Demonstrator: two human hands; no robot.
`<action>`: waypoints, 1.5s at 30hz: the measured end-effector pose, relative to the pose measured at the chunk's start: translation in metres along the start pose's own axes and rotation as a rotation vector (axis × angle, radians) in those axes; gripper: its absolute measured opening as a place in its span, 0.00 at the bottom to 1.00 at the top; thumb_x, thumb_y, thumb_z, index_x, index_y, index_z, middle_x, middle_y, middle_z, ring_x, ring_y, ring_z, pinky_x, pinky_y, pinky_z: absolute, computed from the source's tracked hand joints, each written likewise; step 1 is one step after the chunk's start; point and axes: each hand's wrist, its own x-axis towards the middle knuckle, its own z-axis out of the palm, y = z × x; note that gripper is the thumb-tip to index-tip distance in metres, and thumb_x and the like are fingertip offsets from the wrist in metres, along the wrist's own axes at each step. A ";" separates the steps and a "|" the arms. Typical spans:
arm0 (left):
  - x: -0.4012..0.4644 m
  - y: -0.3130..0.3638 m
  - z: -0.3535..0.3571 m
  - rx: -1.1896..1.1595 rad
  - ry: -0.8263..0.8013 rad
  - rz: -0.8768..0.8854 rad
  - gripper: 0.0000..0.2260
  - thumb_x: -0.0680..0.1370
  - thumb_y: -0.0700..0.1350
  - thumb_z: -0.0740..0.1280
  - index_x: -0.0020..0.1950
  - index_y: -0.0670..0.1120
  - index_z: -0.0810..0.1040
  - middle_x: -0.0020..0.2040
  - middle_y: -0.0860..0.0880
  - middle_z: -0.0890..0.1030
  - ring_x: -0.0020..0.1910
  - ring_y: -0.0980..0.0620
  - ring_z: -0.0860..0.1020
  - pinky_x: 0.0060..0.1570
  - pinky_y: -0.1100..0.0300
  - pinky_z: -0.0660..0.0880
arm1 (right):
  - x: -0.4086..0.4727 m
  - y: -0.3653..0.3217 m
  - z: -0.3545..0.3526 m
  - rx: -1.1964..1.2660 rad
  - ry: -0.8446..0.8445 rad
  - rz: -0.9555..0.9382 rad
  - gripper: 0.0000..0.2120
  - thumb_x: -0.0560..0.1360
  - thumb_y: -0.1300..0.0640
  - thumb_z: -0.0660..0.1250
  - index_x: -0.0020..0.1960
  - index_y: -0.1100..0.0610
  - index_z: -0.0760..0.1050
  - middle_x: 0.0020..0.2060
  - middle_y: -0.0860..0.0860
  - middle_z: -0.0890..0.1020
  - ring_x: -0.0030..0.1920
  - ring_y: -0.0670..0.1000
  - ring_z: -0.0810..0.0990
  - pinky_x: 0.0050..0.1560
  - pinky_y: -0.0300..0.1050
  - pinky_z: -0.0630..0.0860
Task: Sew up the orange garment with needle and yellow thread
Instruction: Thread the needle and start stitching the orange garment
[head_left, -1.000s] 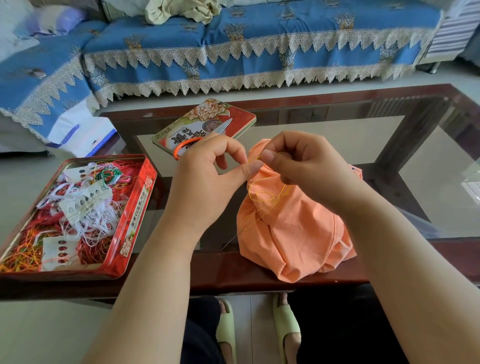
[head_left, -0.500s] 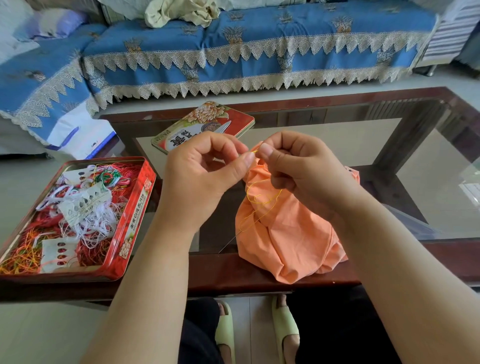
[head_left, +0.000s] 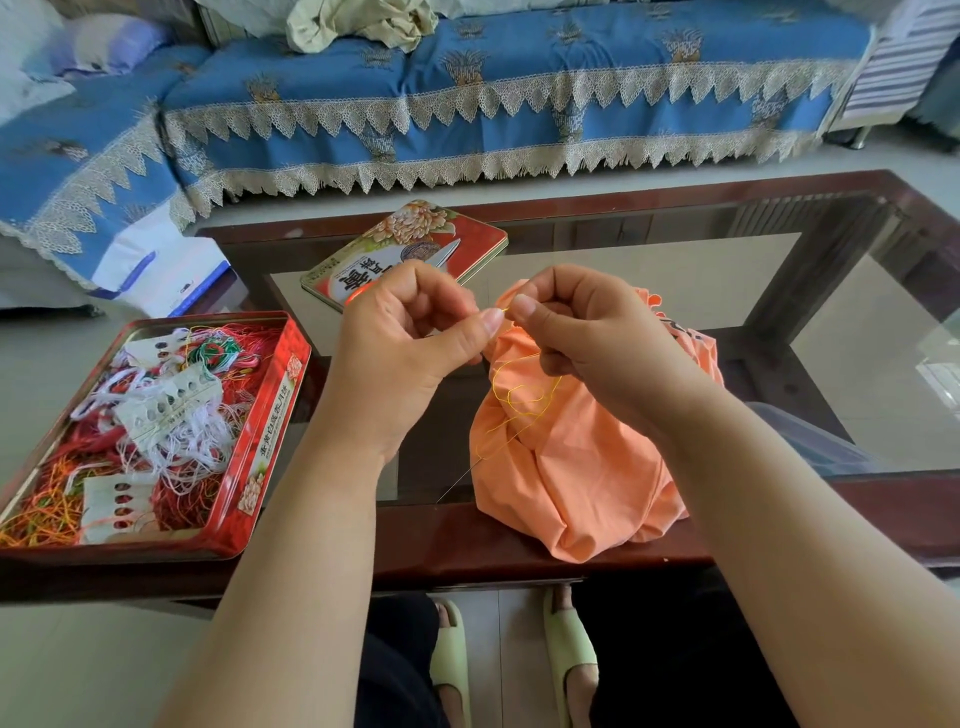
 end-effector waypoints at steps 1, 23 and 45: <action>0.001 0.000 -0.001 -0.017 -0.012 -0.005 0.09 0.70 0.38 0.75 0.42 0.47 0.76 0.37 0.55 0.79 0.39 0.54 0.77 0.38 0.57 0.79 | 0.000 0.000 -0.001 -0.026 0.009 -0.008 0.05 0.79 0.62 0.64 0.43 0.59 0.74 0.24 0.43 0.69 0.27 0.45 0.66 0.30 0.37 0.68; 0.003 -0.003 -0.016 -0.017 -0.166 -0.134 0.14 0.75 0.30 0.67 0.56 0.43 0.79 0.36 0.53 0.75 0.39 0.58 0.76 0.45 0.60 0.80 | 0.008 0.002 -0.010 -0.472 0.059 -0.189 0.07 0.77 0.63 0.66 0.41 0.55 0.72 0.34 0.47 0.76 0.34 0.45 0.72 0.38 0.37 0.71; 0.018 -0.069 -0.076 0.159 0.282 -0.511 0.09 0.76 0.40 0.72 0.51 0.47 0.74 0.44 0.50 0.76 0.41 0.55 0.76 0.38 0.61 0.76 | -0.008 0.069 0.054 -1.351 -0.545 -0.281 0.08 0.77 0.53 0.62 0.52 0.50 0.79 0.52 0.46 0.78 0.55 0.50 0.73 0.54 0.49 0.72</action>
